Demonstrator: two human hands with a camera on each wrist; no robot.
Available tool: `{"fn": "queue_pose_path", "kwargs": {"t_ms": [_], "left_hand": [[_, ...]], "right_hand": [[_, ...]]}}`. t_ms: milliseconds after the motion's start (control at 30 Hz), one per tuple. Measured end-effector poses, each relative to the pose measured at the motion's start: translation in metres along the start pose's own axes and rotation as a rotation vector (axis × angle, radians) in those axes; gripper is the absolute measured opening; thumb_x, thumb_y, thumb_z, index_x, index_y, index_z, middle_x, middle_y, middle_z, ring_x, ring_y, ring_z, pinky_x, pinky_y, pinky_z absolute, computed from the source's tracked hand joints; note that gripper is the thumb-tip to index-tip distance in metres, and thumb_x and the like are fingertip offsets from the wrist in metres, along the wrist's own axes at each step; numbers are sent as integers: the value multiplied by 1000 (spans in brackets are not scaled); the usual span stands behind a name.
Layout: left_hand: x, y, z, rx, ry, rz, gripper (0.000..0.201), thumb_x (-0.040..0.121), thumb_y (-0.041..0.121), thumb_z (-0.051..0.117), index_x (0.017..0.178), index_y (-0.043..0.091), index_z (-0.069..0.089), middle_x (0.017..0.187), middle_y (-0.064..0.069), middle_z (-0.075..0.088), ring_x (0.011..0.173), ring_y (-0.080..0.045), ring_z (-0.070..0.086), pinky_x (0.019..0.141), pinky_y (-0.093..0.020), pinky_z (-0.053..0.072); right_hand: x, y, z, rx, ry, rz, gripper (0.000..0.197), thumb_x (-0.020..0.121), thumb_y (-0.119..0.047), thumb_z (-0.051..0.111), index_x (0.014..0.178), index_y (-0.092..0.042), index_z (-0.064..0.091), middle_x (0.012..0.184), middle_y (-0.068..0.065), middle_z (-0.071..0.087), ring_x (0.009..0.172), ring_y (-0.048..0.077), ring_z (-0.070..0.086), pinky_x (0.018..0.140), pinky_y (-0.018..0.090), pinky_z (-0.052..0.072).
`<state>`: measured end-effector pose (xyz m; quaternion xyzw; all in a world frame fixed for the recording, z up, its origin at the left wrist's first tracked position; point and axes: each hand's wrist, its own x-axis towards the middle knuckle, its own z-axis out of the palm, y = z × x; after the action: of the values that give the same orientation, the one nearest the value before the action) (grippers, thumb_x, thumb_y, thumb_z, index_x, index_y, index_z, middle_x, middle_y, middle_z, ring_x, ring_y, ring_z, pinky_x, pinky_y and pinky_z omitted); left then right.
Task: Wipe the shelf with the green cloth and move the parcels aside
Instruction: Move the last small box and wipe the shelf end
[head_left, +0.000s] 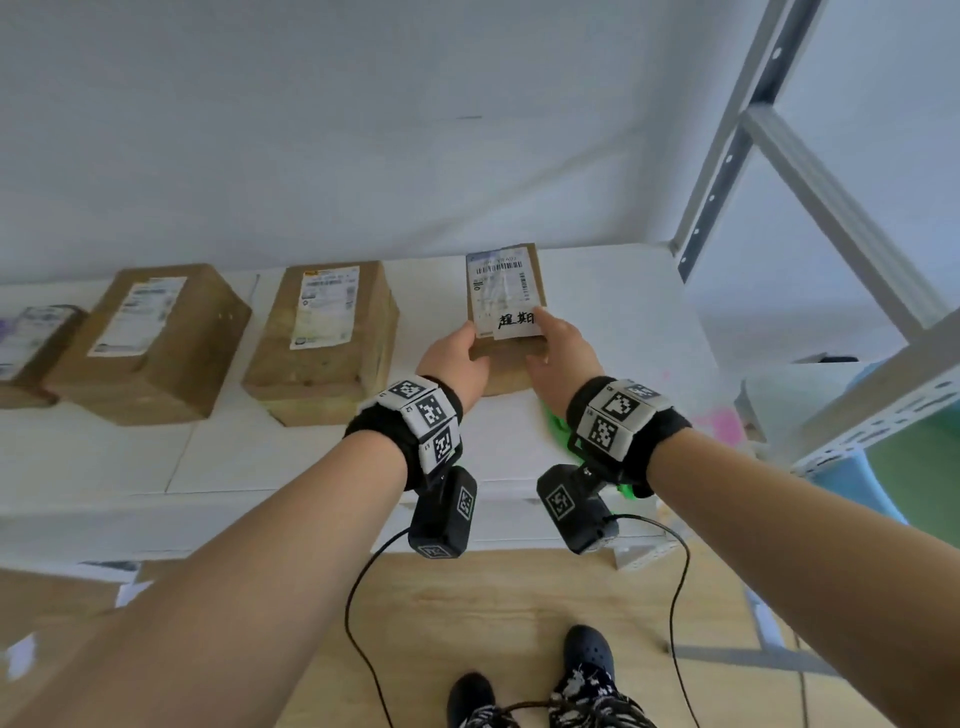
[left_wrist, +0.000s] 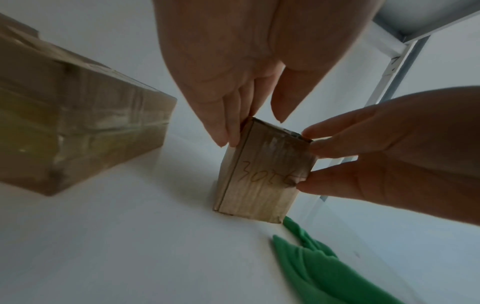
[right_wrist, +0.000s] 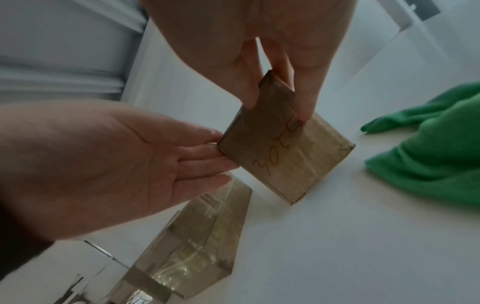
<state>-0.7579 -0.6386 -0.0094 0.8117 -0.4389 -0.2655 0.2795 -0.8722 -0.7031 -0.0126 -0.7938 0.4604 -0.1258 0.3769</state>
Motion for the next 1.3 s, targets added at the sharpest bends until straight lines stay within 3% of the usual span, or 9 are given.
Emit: {"fn": "queue_pose_path", "kwargs": {"t_ms": [333, 467, 600, 800, 900, 1033, 1100, 1200, 1300], "left_hand": [[-16, -24, -2, 201, -46, 20, 47, 93, 11, 48, 139, 7, 39, 136, -15, 50, 122, -31, 51, 105, -40, 43], [-36, -9, 2, 429, 111, 257, 50, 96, 17, 46, 144, 5, 34, 152, -14, 30, 142, -27, 28, 117, -33, 22], [-45, 9, 21, 407, 34, 488, 35, 96, 9, 41, 128, 11, 56, 134, -7, 51, 126, -22, 47, 105, -29, 36], [-36, 16, 66, 563, -322, 278, 39, 99, 13, 36, 136, 10, 47, 142, -10, 45, 128, -26, 48, 102, -37, 40], [-28, 11, 83, 633, -422, 191, 37, 98, 16, 39, 131, 4, 48, 140, -14, 46, 126, -30, 49, 102, -39, 43], [-20, 1, 97, 688, -482, 151, 48, 100, 18, 35, 146, 5, 29, 156, -11, 23, 144, -25, 26, 116, -34, 26], [-15, 0, 100, 717, -499, 139, 53, 102, 17, 32, 151, 7, 15, 162, -7, 5, 150, -20, 9, 120, -32, 16], [-10, 1, 105, 727, -492, 136, 56, 101, 14, 32, 152, 7, 11, 162, -5, 0, 150, -18, 5, 122, -32, 15], [-5, 7, 112, 702, -449, 161, 52, 99, 14, 36, 149, 4, 22, 161, -10, 7, 149, -22, 12, 119, -33, 19]], "right_hand": [[-26, -5, 21, -122, -29, -5, 67, 91, -7, 45, 151, -17, 16, 151, 7, 32, 132, 27, 43, 107, 35, 40], [-46, 29, 20, -288, 36, 107, 61, 93, -13, 43, 149, -19, 20, 156, 9, 19, 145, 31, 18, 119, 41, 20], [-61, 82, 26, -593, -112, 138, 55, 96, -24, 41, 146, -38, 24, 161, 2, 0, 148, 35, -6, 121, 49, 0], [-45, 111, 5, -646, -174, 49, 63, 93, -9, 42, 145, -42, 28, 160, -8, 6, 148, 25, 8, 122, 38, 17], [-18, 132, -21, -644, -146, 135, 66, 91, -6, 43, 145, -41, 28, 160, -4, 7, 147, 29, 10, 121, 40, 19], [25, 173, -59, -571, -21, 320, 66, 78, -49, 32, 142, -35, 35, 152, 9, 28, 134, 38, 34, 112, 40, 33], [37, 184, -68, -624, 22, 344, 64, 81, -55, 34, 141, -31, 37, 142, 14, 41, 126, 37, 45, 106, 39, 39], [35, 162, -61, -506, 70, 422, 51, 92, -34, 42, 142, -28, 37, 144, 16, 38, 130, 36, 40, 109, 42, 35], [5, 137, -42, -541, 10, 320, 49, 93, -13, 39, 140, -27, 41, 150, 10, 27, 133, 37, 33, 110, 41, 30]]}}
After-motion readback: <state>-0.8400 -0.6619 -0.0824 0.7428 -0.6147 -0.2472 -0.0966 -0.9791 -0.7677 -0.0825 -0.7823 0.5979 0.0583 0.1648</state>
